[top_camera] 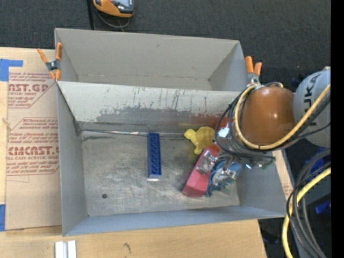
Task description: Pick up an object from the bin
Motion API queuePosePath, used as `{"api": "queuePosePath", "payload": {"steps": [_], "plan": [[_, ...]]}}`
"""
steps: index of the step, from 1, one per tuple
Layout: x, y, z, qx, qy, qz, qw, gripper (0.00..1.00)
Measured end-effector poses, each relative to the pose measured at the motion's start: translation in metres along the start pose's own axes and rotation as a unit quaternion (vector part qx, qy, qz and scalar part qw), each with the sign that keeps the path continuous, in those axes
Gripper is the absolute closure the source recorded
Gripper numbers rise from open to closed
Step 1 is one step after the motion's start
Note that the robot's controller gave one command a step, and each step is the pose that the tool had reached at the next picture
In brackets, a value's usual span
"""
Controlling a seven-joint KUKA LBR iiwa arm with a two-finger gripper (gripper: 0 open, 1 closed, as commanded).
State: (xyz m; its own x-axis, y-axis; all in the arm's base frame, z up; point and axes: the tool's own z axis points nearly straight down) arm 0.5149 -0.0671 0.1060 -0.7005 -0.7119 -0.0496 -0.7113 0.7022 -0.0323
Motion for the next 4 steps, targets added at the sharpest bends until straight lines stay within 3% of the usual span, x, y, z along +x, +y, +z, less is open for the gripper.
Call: {"api": "queuePosePath", "payload": {"steps": [4], "plan": [[0.0, 0.0, 0.0, 0.0, 0.0, 0.0, 1.0, 1.0]]}}
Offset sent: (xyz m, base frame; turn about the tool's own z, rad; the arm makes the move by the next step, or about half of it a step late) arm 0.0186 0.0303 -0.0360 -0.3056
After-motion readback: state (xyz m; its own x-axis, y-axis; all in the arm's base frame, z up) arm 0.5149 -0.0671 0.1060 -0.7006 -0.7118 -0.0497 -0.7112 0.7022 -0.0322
